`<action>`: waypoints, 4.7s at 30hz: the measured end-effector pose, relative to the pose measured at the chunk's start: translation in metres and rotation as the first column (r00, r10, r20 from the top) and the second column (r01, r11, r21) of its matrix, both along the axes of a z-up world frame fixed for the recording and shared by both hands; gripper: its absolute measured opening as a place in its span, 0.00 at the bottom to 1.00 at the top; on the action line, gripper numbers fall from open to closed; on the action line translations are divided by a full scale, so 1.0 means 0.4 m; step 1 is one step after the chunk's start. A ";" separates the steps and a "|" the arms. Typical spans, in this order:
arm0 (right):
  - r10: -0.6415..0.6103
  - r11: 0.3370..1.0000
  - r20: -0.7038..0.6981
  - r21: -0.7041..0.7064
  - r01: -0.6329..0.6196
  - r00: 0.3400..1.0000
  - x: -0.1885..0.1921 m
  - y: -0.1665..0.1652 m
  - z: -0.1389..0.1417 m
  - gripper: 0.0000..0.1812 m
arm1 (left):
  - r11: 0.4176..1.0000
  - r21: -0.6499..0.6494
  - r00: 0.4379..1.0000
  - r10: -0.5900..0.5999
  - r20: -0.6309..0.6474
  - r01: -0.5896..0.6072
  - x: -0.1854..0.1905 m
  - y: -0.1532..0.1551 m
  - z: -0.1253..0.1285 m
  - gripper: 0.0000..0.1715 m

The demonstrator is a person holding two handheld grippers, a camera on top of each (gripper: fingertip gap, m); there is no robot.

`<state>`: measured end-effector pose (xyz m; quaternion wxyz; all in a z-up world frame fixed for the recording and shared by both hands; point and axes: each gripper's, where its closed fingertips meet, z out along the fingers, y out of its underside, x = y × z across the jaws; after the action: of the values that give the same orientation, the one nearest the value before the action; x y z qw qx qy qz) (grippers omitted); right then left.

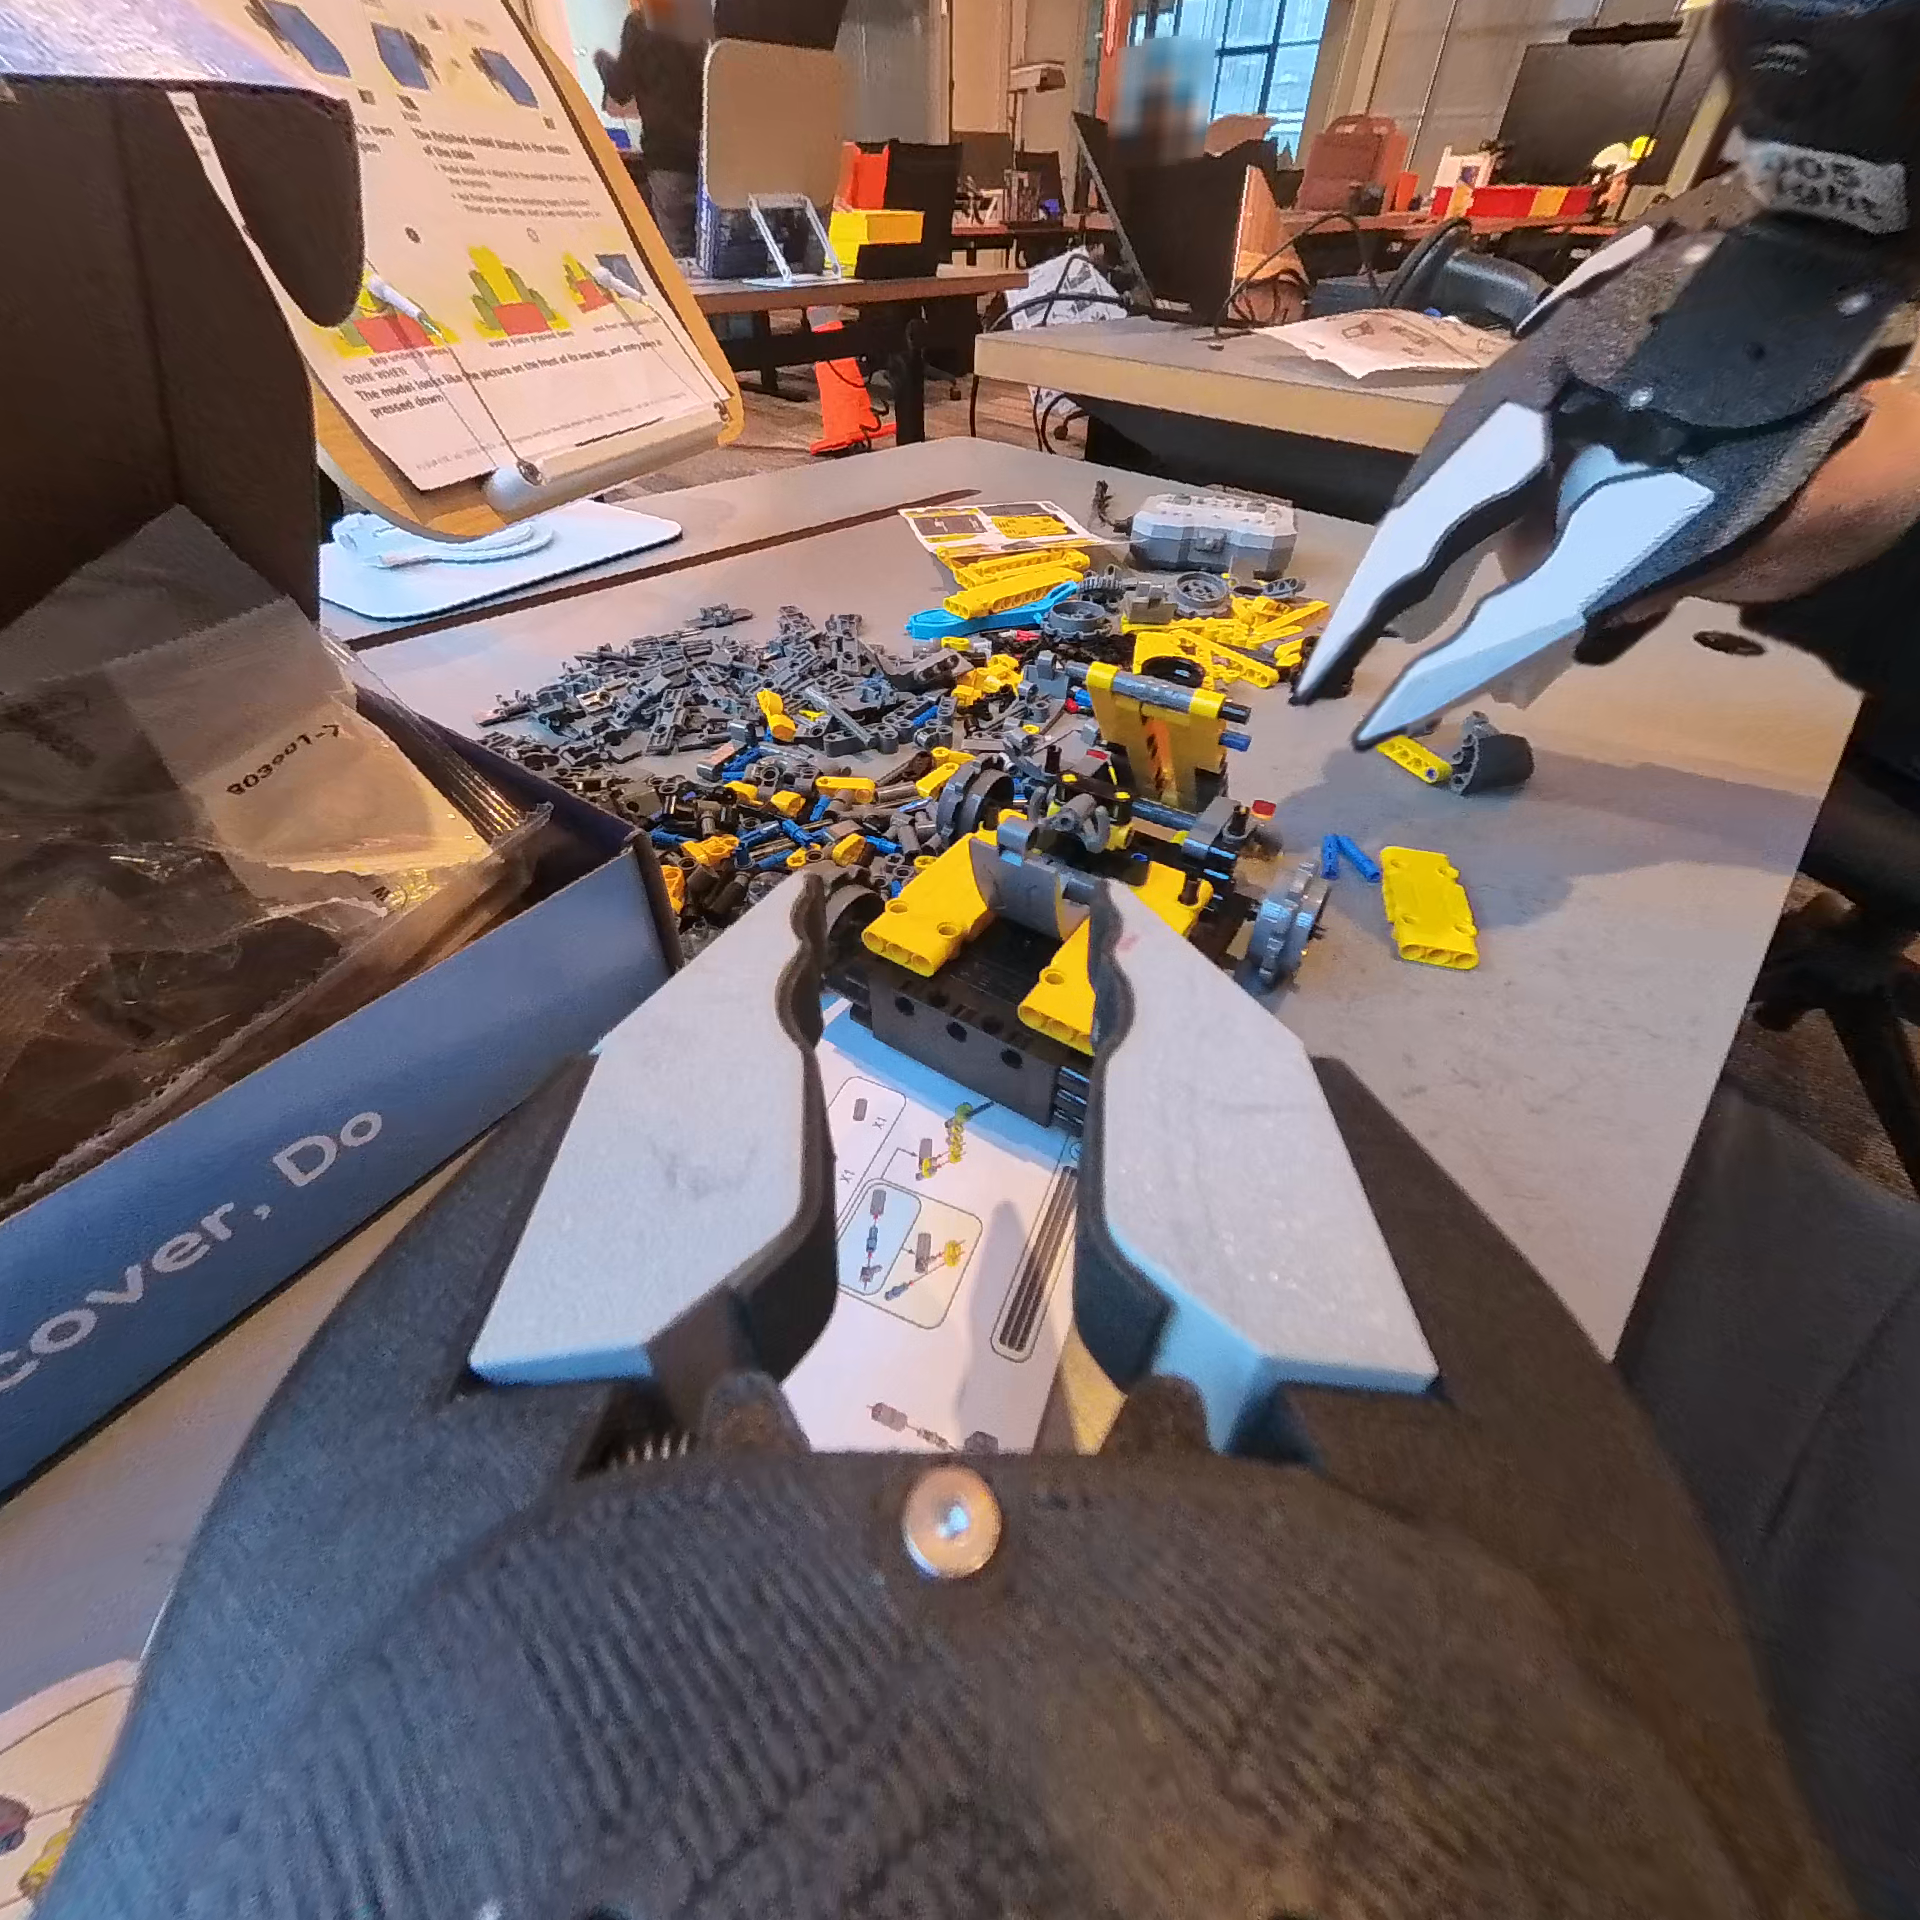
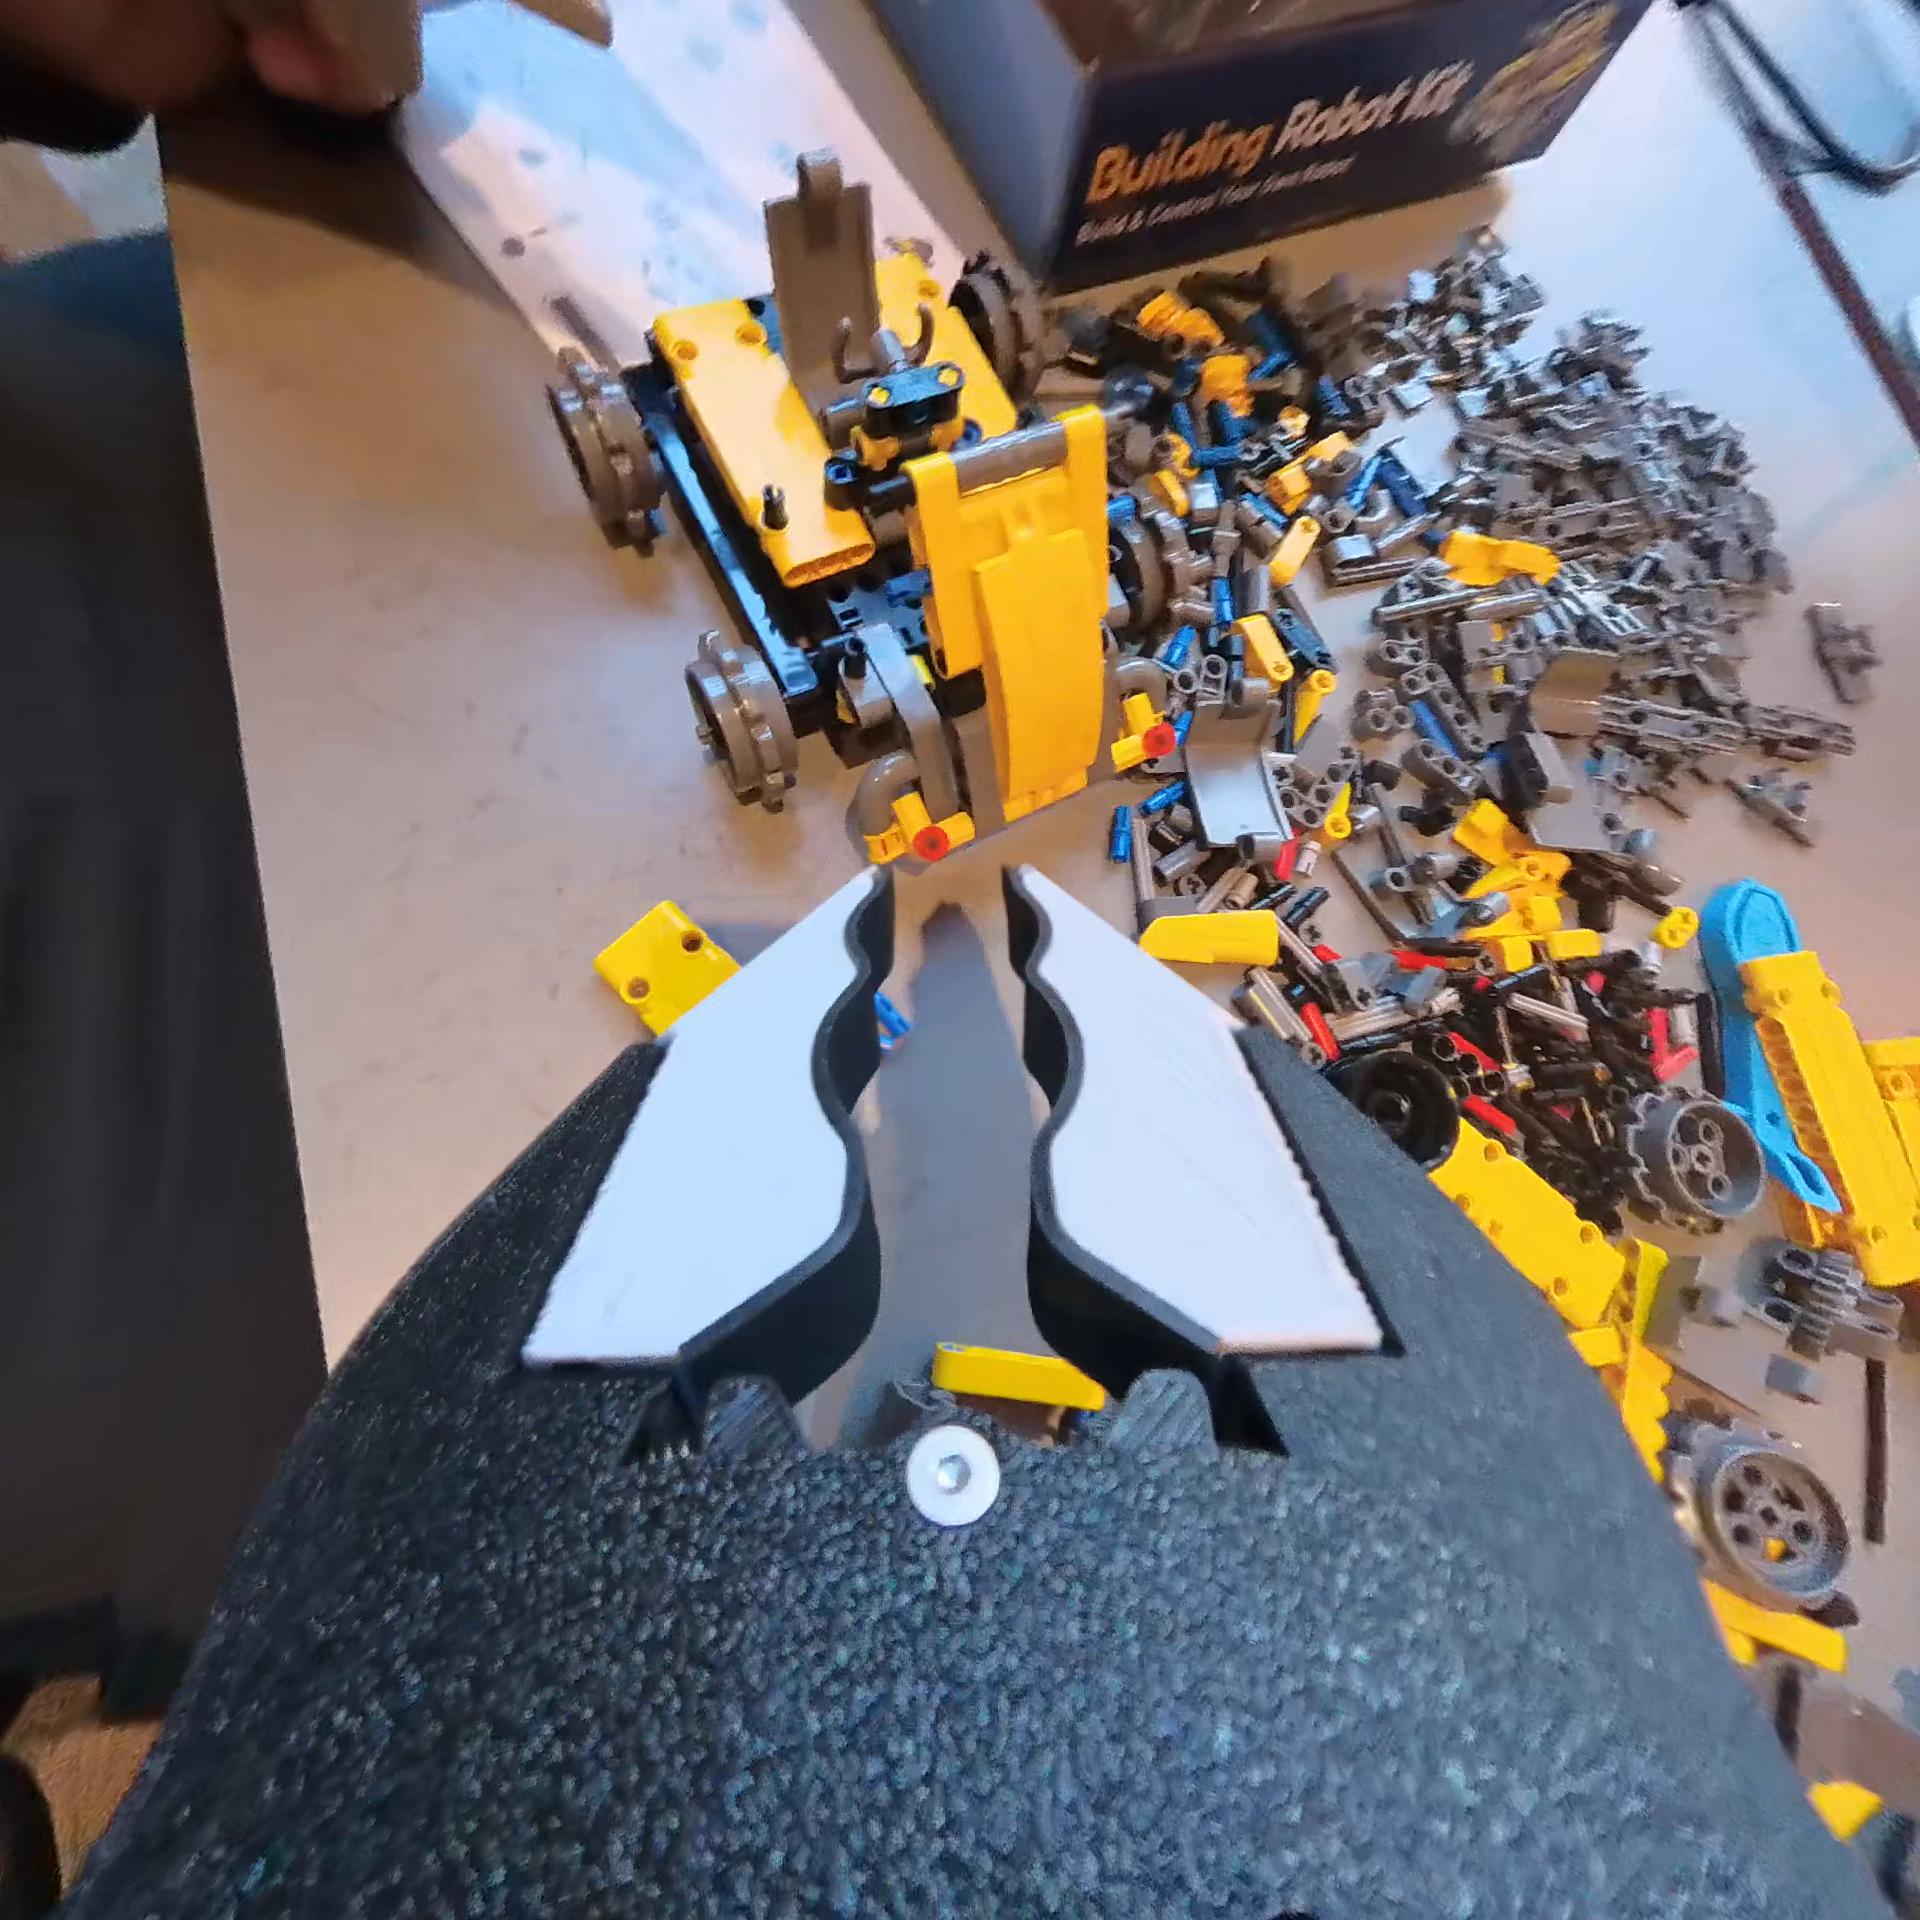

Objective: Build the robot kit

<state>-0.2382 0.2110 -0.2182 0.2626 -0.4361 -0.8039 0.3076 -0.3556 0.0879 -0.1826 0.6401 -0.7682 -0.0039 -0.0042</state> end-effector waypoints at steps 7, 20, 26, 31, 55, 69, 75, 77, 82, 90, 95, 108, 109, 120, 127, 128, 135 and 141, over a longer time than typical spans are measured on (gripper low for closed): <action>-0.250 0.968 -0.159 -0.075 0.241 0.955 -0.015 0.117 0.061 0.12 | 1.000 0.010 1.000 0.009 0.005 -0.009 -0.004 -0.002 0.004 0.26; -0.564 0.826 -0.304 -0.195 0.530 0.767 0.044 0.370 0.168 0.13 | 1.000 -0.001 1.000 0.010 0.029 -0.010 -0.010 0.001 -0.001 0.27; -0.590 0.807 -0.298 -0.235 0.542 0.750 0.032 0.393 0.152 0.15 | 1.000 -0.013 0.999 0.009 0.035 -0.008 -0.011 0.003 -0.005 0.28; -0.609 0.790 -0.239 -0.268 0.551 0.756 0.012 0.397 0.105 0.16 | 1.000 -0.016 0.999 0.004 0.041 -0.004 -0.011 0.004 -0.006 0.27; -0.234 0.971 0.209 0.095 0.218 0.950 -0.158 0.427 -0.113 0.11 | 1.000 -0.018 0.997 -0.020 0.073 0.021 -0.009 0.006 -0.007 0.26; -0.132 0.990 0.171 0.065 0.122 0.976 -0.127 0.357 -0.058 0.03 | 0.999 -0.018 0.993 -0.038 0.108 0.040 -0.010 0.006 -0.008 0.26; -0.007 0.998 0.172 0.063 -0.004 0.985 -0.054 0.197 -0.032 0.03 | 0.999 -0.020 0.994 -0.040 0.103 0.042 -0.008 0.007 -0.008 0.26; 0.049 0.996 0.203 0.061 -0.063 0.978 -0.025 0.139 -0.047 0.03 | 0.999 -0.022 0.994 -0.039 0.101 0.042 -0.008 0.007 -0.009 0.26; 0.102 0.983 0.292 0.116 -0.141 0.951 0.028 0.079 -0.105 0.03 | 0.999 -0.024 0.995 -0.037 0.094 0.040 -0.008 0.007 -0.010 0.26; 0.082 0.988 0.291 0.099 -0.116 0.953 0.045 0.089 -0.091 0.05 | 0.999 -0.025 0.996 -0.035 0.081 0.037 -0.006 0.008 -0.010 0.26; -0.001 0.997 0.218 0.074 -0.016 0.976 0.035 0.151 -0.033 0.05 | 0.999 -0.021 0.996 -0.033 0.077 0.035 -0.006 0.006 -0.008 0.26; -0.368 0.929 0.257 0.134 0.344 0.894 -0.102 0.435 -0.068 0.05 | 0.999 -0.022 0.995 -0.034 0.088 0.036 -0.007 0.006 -0.009 0.26; -0.364 0.931 0.271 0.126 0.342 0.891 -0.108 0.431 -0.077 0.05 | 0.999 -0.020 0.995 -0.034 0.090 0.036 -0.008 0.006 -0.008 0.26; -0.316 0.948 0.353 0.164 0.275 0.881 -0.132 0.440 -0.133 0.09 | 0.999 -0.016 0.994 -0.039 0.105 0.041 -0.009 0.005 -0.007 0.26; -0.285 0.957 0.339 0.147 0.249 0.897 -0.128 0.430 -0.125 0.06 | 0.999 -0.016 0.992 -0.042 0.116 0.044 -0.010 0.006 -0.007 0.26; -0.281 0.959 0.330 0.142 0.247 0.901 -0.127 0.427 -0.120 0.05 | 0.999 -0.015 0.992 -0.043 0.117 0.045 -0.010 0.006 -0.007 0.26; -0.260 0.966 0.268 0.087 0.245 0.928 -0.109 0.395 -0.056 0.05 | 0.999 -0.015 0.992 -0.044 0.117 0.046 -0.009 0.006 -0.007 0.26; -0.176 0.984 0.234 0.012 0.178 0.956 -0.066 0.290 -0.007 0.06 | 0.999 -0.018 0.993 -0.044 0.110 0.047 -0.008 0.007 -0.008 0.26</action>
<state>-0.2647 0.3268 -0.2211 0.1906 -0.5408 -0.7855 0.2328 -0.3588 0.0905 -0.1857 0.6307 -0.7733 -0.0217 -0.0610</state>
